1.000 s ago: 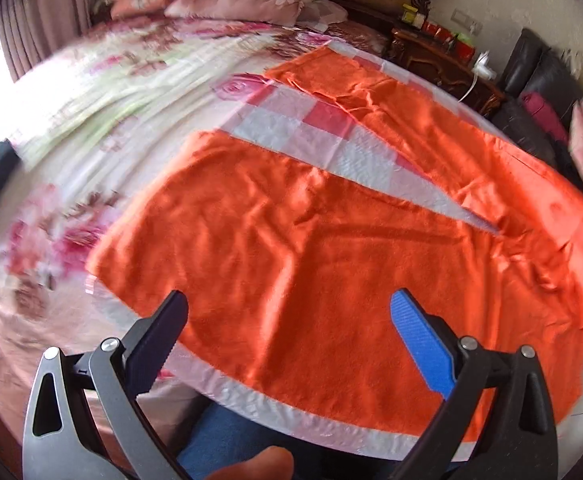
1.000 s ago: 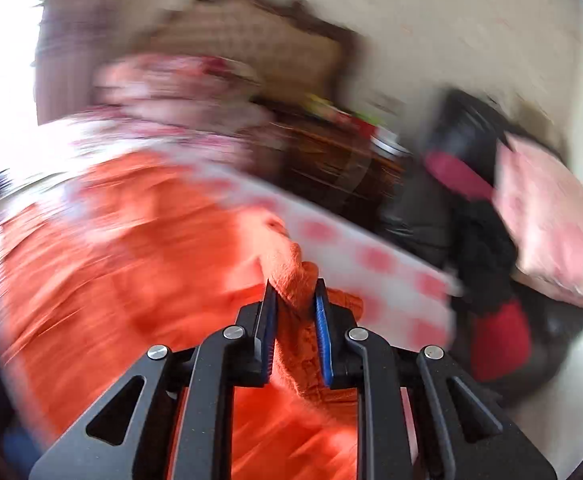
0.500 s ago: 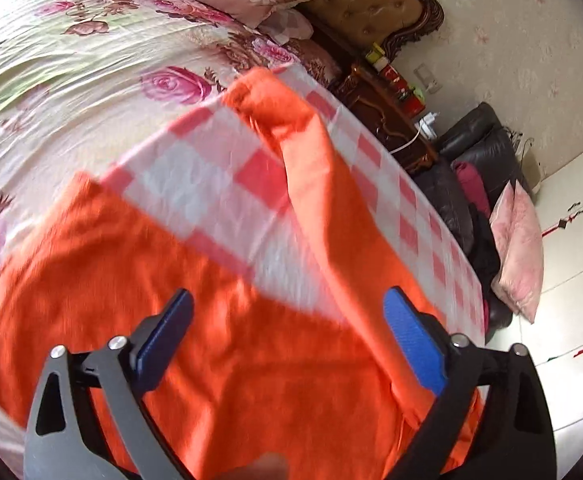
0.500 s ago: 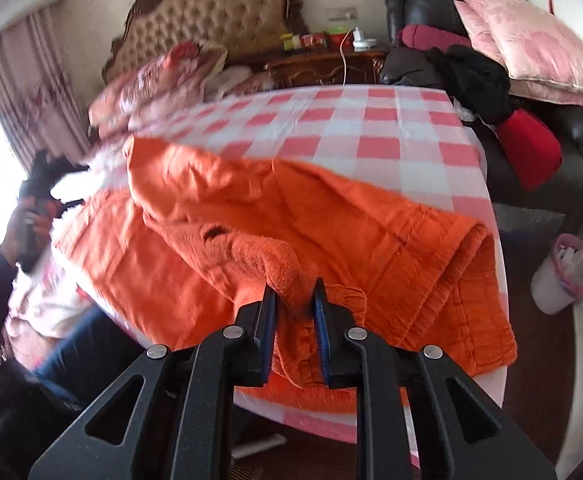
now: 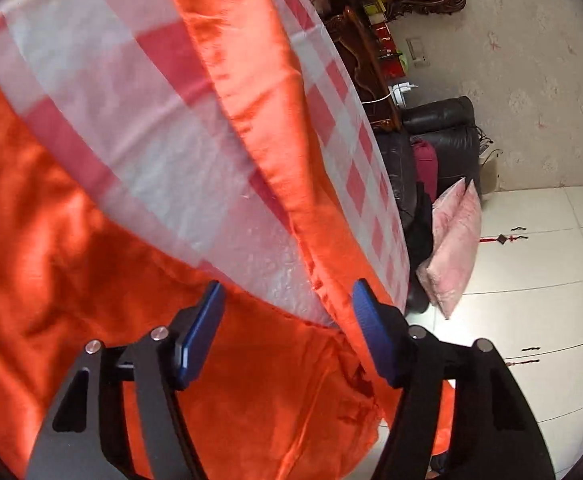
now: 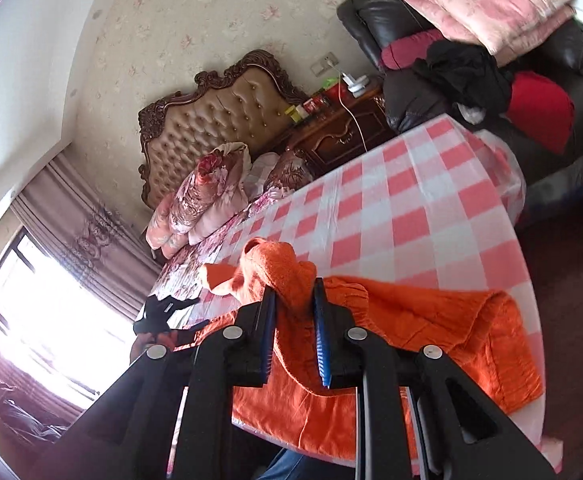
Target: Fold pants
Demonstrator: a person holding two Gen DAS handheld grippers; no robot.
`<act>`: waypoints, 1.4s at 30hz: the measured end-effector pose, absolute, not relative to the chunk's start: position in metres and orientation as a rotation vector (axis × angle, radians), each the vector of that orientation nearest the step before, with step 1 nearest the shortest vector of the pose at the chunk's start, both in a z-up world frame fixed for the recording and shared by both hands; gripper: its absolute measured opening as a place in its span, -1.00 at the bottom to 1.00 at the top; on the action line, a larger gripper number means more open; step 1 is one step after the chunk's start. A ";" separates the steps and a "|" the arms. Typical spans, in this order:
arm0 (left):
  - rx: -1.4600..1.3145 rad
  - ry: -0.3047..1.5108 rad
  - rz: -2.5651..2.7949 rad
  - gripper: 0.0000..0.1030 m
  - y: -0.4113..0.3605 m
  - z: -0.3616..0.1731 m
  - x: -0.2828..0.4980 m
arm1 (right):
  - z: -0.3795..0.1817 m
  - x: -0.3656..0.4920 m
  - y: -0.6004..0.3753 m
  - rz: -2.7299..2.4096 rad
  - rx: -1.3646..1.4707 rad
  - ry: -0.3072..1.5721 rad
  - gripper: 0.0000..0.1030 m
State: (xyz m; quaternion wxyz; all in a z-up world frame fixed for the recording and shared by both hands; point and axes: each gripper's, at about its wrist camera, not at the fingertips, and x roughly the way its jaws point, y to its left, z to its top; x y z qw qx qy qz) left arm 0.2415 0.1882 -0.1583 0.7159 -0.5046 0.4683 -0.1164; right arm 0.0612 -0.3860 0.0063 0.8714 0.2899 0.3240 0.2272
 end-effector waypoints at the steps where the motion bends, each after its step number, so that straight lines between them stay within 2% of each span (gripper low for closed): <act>1: -1.137 1.027 -0.261 0.24 0.186 -0.162 0.246 | 0.008 0.062 -0.386 0.477 0.600 0.679 -0.63; 3: -1.170 1.013 -0.251 0.24 0.186 -0.167 0.259 | 0.011 0.062 -0.384 0.481 0.586 0.686 -0.63; 5: -1.183 1.006 -0.231 0.12 0.187 -0.169 0.272 | 0.013 0.063 -0.384 0.482 0.578 0.688 -0.63; 14: -1.231 1.034 -0.289 0.05 0.157 -0.173 0.289 | 0.031 0.070 -0.390 0.511 0.567 0.663 -0.63; 19: -1.311 0.931 -0.326 -0.10 0.163 -0.174 0.296 | 0.046 0.072 -0.389 0.518 0.538 0.642 -0.63; 30: -1.348 0.776 -0.294 -0.10 0.215 -0.155 0.291 | 0.035 0.078 -0.404 0.442 0.555 0.664 -0.63; 33: -1.350 0.791 -0.279 -0.22 0.221 -0.160 0.299 | 0.033 0.079 -0.404 0.433 0.556 0.672 -0.63; 35: -1.333 0.814 -0.256 -0.53 0.222 -0.164 0.304 | 0.032 0.078 -0.404 0.431 0.560 0.672 -0.63; 36: -1.331 0.825 -0.239 -0.61 0.224 -0.166 0.305 | 0.032 0.078 -0.404 0.429 0.558 0.673 -0.63; 38: -1.308 0.852 -0.202 -0.94 0.227 -0.166 0.311 | 0.031 0.079 -0.404 0.416 0.550 0.677 -0.63; 42: -1.198 0.876 -0.181 -0.98 0.242 -0.141 0.317 | 0.029 0.085 -0.399 0.368 0.506 0.696 -0.63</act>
